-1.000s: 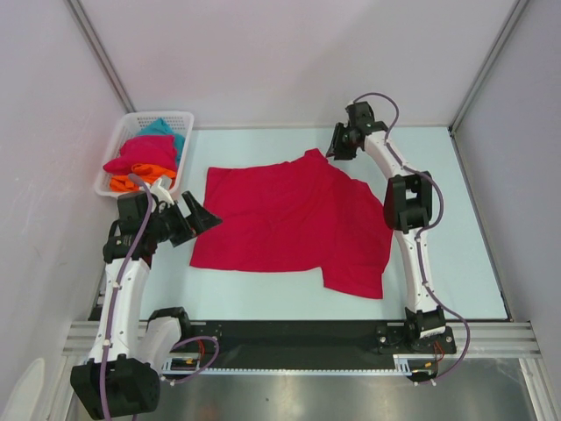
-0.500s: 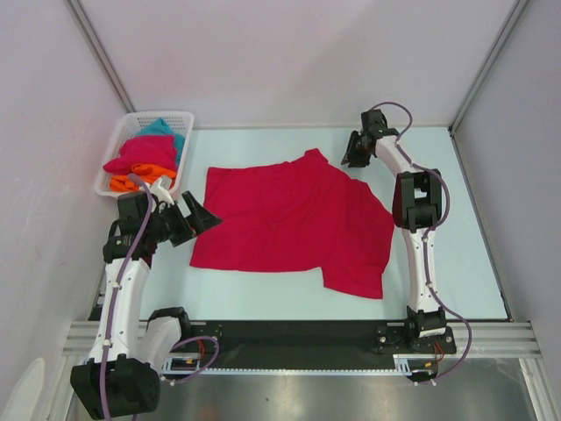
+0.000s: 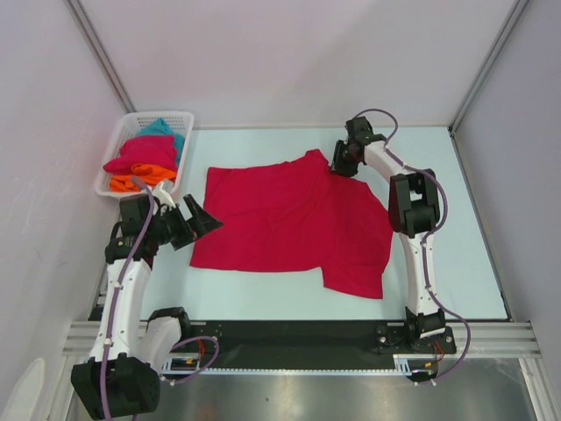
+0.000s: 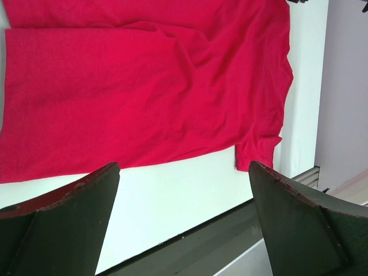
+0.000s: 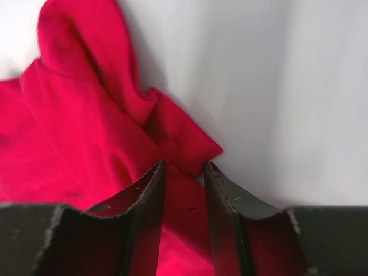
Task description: Fold and stack the t-shirts
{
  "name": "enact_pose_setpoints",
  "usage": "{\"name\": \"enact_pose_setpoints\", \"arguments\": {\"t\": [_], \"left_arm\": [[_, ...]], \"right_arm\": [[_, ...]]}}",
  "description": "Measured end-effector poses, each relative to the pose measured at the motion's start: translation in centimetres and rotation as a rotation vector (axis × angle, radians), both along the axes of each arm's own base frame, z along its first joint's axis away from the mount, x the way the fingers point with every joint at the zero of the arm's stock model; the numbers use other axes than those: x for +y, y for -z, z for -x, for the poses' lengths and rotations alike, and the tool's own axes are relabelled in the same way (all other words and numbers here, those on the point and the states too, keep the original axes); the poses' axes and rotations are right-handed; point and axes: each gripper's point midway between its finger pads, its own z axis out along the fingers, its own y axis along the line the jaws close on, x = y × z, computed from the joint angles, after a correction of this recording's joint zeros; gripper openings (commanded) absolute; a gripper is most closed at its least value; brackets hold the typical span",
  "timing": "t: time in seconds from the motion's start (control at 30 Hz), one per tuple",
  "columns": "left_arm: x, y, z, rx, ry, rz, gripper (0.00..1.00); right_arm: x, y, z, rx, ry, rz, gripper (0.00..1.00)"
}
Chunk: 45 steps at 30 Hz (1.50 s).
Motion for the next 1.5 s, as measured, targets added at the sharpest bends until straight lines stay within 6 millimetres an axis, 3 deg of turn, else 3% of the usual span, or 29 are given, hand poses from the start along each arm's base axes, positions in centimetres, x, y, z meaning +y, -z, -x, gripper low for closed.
{"name": "enact_pose_setpoints", "arguments": {"t": [0.33, 0.43, 0.73, 0.93, 1.13, 1.23, 1.33, 1.5], "left_arm": [[0.0, 0.5, 0.3, 0.008, 0.000, 0.001, 0.99], [-0.1, 0.5, 0.3, 0.008, 0.000, 0.001, 0.99], [0.0, 0.5, 0.3, 0.007, 0.000, 0.000, 1.00], [0.0, 0.5, 0.4, 0.007, 0.000, 0.001, 0.99], [0.0, 0.4, 0.4, 0.005, 0.000, 0.000, 0.99], [0.0, 0.3, 0.4, -0.001, -0.001, -0.001, 1.00], [-0.1, 0.3, 0.4, -0.002, 0.000, -0.001, 1.00], [-0.1, 0.3, 0.4, -0.002, 0.000, -0.001, 1.00]], "right_arm": [[2.2, 0.1, 3.3, 0.042, -0.054, 0.013, 0.37], [2.6, 0.2, 4.2, 0.052, -0.073, 0.020, 0.00], [2.6, 0.5, 4.2, 0.058, -0.089, 0.012, 0.00], [1.8, -1.2, 1.7, 0.009, -0.064, 0.040, 0.00], [0.1, -8.1, -3.2, -0.166, -0.012, 0.086, 0.00], [-0.9, -10.6, -4.5, -0.236, 0.020, 0.109, 0.00], [-1.8, -10.6, -4.6, -0.239, 0.041, 0.140, 0.00], [-3.1, -8.5, -4.0, -0.189, 0.061, 0.181, 0.00]]}}
